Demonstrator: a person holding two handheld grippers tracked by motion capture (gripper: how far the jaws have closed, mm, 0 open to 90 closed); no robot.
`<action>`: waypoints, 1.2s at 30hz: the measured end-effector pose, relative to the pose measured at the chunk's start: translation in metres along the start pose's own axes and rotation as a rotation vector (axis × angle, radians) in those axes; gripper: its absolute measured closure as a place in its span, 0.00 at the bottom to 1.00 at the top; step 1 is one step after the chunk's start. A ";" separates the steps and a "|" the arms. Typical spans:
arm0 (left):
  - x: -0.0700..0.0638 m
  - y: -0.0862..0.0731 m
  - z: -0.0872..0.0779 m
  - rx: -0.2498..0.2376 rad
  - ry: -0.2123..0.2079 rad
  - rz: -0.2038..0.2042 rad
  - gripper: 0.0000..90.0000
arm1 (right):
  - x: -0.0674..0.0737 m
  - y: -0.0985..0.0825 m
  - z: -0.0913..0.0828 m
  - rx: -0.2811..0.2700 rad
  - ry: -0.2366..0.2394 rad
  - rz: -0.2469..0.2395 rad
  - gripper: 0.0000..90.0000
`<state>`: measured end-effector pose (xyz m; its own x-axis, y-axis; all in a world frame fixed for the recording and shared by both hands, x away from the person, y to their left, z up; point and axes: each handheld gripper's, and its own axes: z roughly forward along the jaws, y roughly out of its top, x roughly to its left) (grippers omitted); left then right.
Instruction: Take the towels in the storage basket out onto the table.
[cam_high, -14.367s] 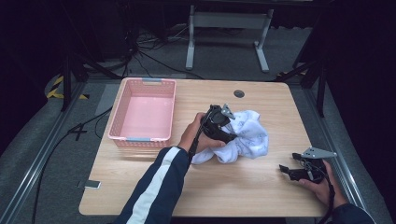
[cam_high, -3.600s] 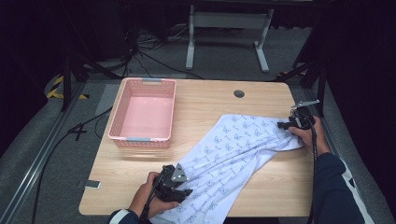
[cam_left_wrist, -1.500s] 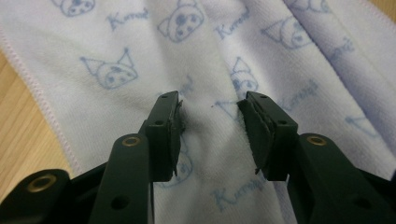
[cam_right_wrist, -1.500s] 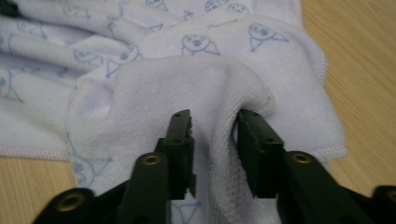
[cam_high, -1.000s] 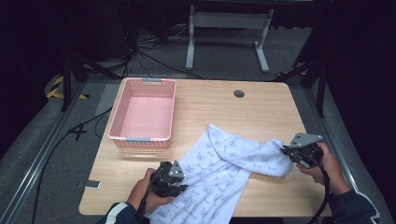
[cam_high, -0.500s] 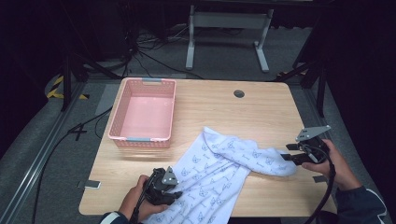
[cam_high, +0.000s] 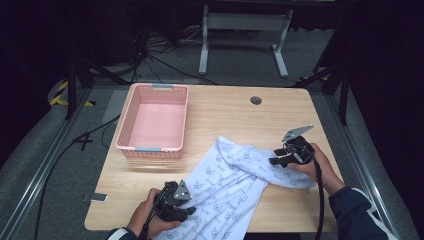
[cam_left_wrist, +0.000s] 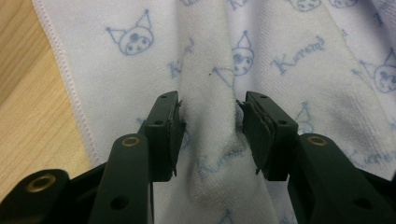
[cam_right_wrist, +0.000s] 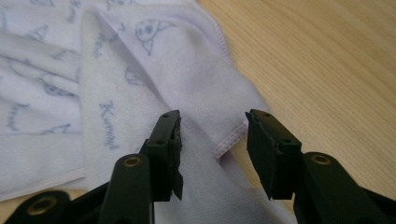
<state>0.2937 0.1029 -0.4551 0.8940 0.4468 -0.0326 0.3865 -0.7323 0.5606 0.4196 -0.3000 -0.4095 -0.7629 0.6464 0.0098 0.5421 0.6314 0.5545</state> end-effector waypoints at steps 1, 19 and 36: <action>0.000 0.000 0.000 0.001 -0.001 0.003 0.63 | 0.002 -0.001 0.005 0.019 0.000 -0.004 0.66; 0.001 0.000 0.000 -0.006 -0.006 -0.008 0.63 | -0.013 0.000 -0.001 -0.076 -0.075 0.084 0.67; 0.003 -0.002 0.000 -0.014 -0.013 -0.003 0.65 | -0.017 0.003 0.007 -0.088 -0.084 0.065 0.99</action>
<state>0.2953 0.1053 -0.4562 0.8959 0.4420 -0.0449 0.3857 -0.7238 0.5722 0.4362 -0.3060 -0.4138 -0.6930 0.7207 -0.0193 0.5538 0.5493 0.6258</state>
